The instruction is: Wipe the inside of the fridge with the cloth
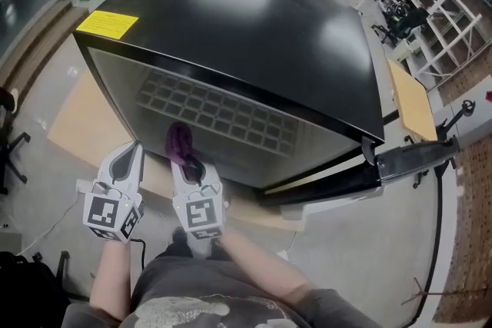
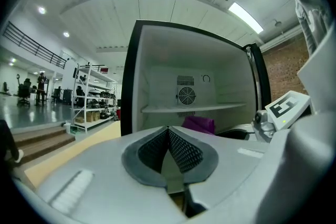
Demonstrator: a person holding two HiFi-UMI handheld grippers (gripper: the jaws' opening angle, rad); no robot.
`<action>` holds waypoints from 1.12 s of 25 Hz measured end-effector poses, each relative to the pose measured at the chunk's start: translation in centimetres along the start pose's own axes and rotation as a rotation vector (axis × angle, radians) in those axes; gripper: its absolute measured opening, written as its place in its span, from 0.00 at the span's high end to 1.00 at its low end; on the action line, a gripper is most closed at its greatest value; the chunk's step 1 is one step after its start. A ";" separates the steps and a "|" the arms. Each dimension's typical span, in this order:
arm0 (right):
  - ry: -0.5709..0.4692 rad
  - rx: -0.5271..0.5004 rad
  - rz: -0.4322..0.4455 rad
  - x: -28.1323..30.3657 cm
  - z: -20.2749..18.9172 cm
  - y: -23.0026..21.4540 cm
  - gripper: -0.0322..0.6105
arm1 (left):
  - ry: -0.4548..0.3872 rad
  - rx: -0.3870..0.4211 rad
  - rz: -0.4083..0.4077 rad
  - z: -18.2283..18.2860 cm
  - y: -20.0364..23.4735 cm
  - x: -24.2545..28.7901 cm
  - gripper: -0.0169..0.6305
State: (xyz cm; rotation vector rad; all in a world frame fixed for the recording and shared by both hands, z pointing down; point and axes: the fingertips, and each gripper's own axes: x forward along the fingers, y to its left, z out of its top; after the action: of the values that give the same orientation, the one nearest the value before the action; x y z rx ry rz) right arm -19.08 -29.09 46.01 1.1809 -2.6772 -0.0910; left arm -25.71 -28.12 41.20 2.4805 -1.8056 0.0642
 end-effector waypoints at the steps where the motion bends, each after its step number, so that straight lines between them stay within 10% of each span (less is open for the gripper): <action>1: 0.011 -0.012 0.001 1.2 -0.4 0.1 0.89 | 0.005 -0.002 -0.004 -0.4 0.4 0.1 0.95; 13: 0.086 -0.074 -0.008 10.1 -2.1 -3.5 0.89 | 0.037 -0.001 -0.115 -1.1 0.9 3.8 0.95; 23: 0.044 -0.024 0.105 8.1 -1.9 3.0 0.89 | 0.059 -0.016 -0.122 -2.5 3.9 2.5 0.95; 28: 0.093 -0.001 -0.031 6.9 -4.4 0.9 0.89 | 0.062 -0.013 -0.145 -3.8 2.7 1.8 0.95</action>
State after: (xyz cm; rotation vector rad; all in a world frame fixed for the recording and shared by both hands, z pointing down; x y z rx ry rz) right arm -23.33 -33.41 51.60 1.1963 -2.5790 -0.0412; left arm -27.70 -30.30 45.23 2.5611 -1.5931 0.1188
